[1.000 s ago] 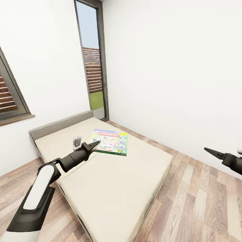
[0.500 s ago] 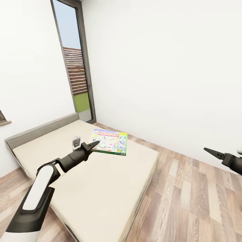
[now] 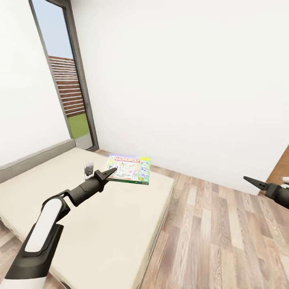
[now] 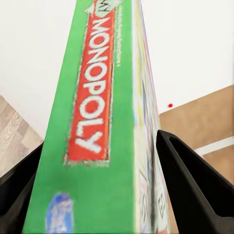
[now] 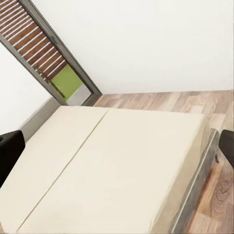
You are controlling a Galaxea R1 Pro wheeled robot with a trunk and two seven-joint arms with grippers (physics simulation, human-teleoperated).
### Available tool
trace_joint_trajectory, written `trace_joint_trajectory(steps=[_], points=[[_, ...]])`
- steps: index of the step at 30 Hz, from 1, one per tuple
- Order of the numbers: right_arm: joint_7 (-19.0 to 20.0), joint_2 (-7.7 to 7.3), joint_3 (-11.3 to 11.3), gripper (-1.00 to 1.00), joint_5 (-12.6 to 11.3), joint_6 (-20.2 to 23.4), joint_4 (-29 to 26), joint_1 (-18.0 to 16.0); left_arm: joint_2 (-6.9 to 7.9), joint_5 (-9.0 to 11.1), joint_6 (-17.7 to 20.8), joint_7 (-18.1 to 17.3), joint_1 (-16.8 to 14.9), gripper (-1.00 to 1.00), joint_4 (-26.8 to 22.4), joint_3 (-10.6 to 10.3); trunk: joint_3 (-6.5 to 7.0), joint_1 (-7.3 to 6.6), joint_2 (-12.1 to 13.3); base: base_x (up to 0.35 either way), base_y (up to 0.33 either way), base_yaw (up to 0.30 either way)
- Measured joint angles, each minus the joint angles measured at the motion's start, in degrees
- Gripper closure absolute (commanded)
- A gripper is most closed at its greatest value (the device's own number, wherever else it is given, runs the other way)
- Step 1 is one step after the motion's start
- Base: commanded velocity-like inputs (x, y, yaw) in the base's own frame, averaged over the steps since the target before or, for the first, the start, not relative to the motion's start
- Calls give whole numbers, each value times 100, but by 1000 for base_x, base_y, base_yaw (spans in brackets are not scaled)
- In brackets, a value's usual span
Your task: Put all the toys in the child's room - the three board games (two on the bed and one on the table), the two jigsaw puzzles on the table, and the tennis ball on the table - inside the toy box on the table in the child's room.
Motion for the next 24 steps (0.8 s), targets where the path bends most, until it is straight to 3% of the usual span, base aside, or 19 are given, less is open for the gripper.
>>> trace_joint_trajectory(steps=[24], points=[[0, 0, 3, -100, 0, 0, -5, 0, -5, -12, -8, -14, 45, 100, -2, 49, 64, 0, 0, 0, 0, -282]])
